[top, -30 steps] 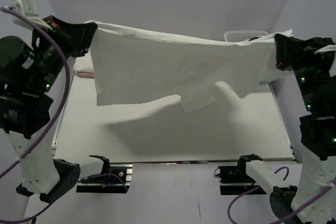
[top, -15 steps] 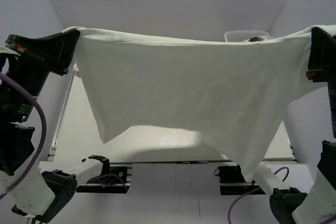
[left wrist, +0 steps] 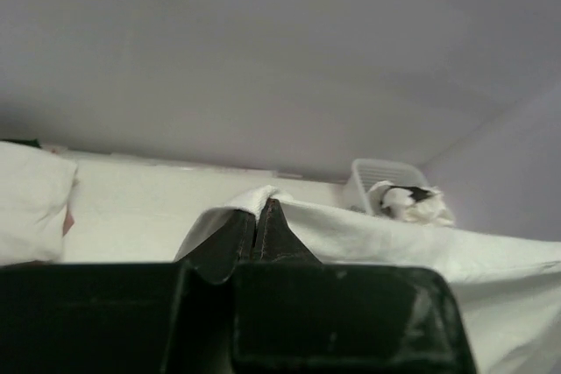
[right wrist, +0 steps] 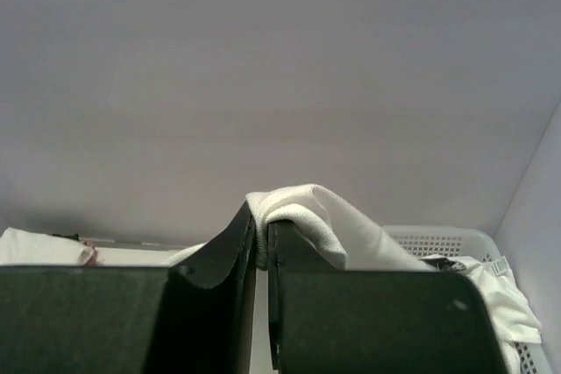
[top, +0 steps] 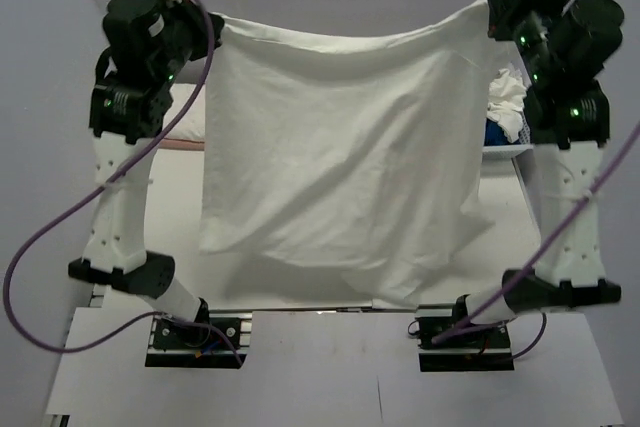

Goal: Fold and stack the t-shirts
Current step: Flatten out the tshirt

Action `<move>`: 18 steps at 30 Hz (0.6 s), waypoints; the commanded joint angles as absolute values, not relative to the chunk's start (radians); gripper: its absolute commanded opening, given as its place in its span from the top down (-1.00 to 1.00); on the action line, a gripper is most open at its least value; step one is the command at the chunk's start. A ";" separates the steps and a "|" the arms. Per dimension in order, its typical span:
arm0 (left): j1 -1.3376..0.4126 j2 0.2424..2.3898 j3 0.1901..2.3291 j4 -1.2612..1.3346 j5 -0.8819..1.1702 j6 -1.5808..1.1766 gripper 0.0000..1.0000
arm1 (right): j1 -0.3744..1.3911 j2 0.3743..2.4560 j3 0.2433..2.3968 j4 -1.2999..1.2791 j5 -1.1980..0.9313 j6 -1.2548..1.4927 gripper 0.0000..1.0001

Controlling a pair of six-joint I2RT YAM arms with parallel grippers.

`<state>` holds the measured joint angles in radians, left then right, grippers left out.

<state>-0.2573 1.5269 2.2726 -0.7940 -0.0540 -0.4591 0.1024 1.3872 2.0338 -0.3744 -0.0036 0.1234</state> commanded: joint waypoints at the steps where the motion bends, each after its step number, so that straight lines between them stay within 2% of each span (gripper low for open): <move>1: -0.252 1.580 2.406 -0.744 -0.135 -0.422 1.00 | 0.101 1.455 2.230 -0.207 0.008 0.118 1.00; 4: -0.252 1.628 2.459 -0.692 -0.175 -0.413 1.00 | 0.100 1.571 2.351 -0.174 -0.012 0.133 1.00; 7: -0.252 1.618 2.447 -0.631 -0.187 -0.403 1.00 | 0.098 1.580 2.341 -0.061 -0.005 0.143 1.00; 10: -0.252 1.608 2.447 -0.607 -0.198 -0.394 1.00 | 0.098 1.536 2.270 0.030 -0.003 0.146 1.00; 14: -0.252 1.569 2.383 -0.597 -0.201 -0.385 1.00 | 0.098 1.487 2.192 0.029 -0.006 0.101 1.00; 18: -0.252 1.502 2.179 -0.606 -0.210 -0.385 1.00 | 0.098 1.370 1.923 0.038 -0.031 0.092 1.00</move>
<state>-0.2573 1.5517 2.2684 -0.6136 -0.1791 -0.4004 0.1032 1.4403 2.0460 -0.0589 -0.0208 0.1188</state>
